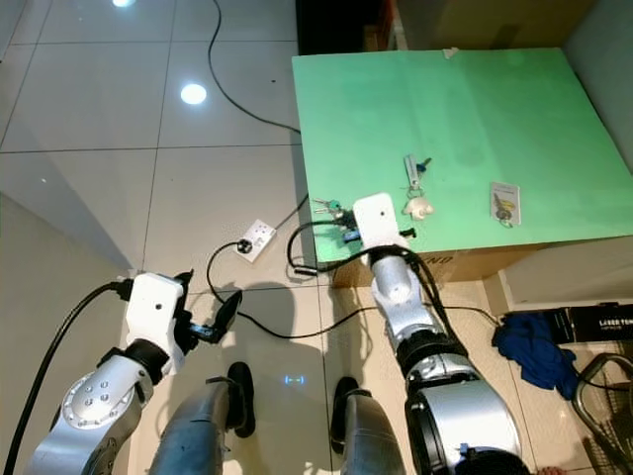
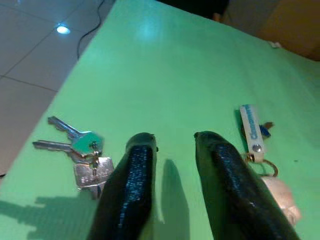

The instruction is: Hang keys on a hook

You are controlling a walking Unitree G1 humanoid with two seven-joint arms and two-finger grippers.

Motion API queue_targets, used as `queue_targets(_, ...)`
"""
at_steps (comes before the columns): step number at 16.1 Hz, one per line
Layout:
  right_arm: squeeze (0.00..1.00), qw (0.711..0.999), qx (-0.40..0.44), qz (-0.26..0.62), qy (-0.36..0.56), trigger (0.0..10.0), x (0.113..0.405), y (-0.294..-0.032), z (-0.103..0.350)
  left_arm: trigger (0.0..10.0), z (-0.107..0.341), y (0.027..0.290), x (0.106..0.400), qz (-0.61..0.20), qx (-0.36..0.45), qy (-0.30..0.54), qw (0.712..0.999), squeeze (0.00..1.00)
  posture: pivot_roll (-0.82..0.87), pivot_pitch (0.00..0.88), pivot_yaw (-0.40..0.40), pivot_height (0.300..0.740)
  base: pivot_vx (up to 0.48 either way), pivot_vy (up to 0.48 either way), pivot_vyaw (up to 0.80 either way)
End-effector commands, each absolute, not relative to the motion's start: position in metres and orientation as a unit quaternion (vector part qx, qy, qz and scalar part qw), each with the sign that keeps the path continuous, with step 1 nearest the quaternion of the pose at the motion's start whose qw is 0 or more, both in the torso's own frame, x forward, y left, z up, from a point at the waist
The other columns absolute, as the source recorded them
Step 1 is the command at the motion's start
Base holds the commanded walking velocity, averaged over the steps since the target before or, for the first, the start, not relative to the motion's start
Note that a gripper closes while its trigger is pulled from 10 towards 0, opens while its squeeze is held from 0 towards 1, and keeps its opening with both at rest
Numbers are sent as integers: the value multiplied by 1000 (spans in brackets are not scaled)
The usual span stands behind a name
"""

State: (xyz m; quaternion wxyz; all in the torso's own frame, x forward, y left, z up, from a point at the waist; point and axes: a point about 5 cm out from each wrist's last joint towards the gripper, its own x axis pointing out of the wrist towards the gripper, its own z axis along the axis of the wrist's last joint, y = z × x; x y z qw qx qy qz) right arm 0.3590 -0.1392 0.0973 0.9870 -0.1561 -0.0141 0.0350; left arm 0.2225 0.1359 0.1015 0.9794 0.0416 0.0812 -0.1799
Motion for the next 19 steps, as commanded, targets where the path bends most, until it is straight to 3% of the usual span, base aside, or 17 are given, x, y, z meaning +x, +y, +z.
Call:
queue_targets(1, 1000, 988, -148, 32, 17, 10000, 356, -143, 87, 10000, 94, 136, 217, -186, 38, 98, 977, 0, 159, 325, 8, 740, 0, 0, 0)
queue_targets(7, 1000, 984, -150, 98, 17, 10000, 359, -123, 90, 10000, 93, 135, 215, -185, 36, 97, 977, 0, 161, 321, -6, 740, 0, 0, 0)
queue_targets(13, 988, 982, -170, 84, 23, 10000, 362, -130, 93, 10000, 93, 134, 213, -181, 33, 97, 978, 0, 164, 337, -10, 740, 0, 0, 0)
queue_targets(14, 0, 982, -168, 78, 34, 10000, 362, -135, 90, 10000, 93, 134, 212, -182, 33, 99, 978, 0, 164, 344, -6, 740, 0, 0, 0)
queue_targets(19, 0, 980, -165, 93, 63, 10000, 360, -135, 83, 10000, 93, 132, 209, -195, 32, 103, 975, 0, 167, 360, 2, 740, 0, 0, 0)
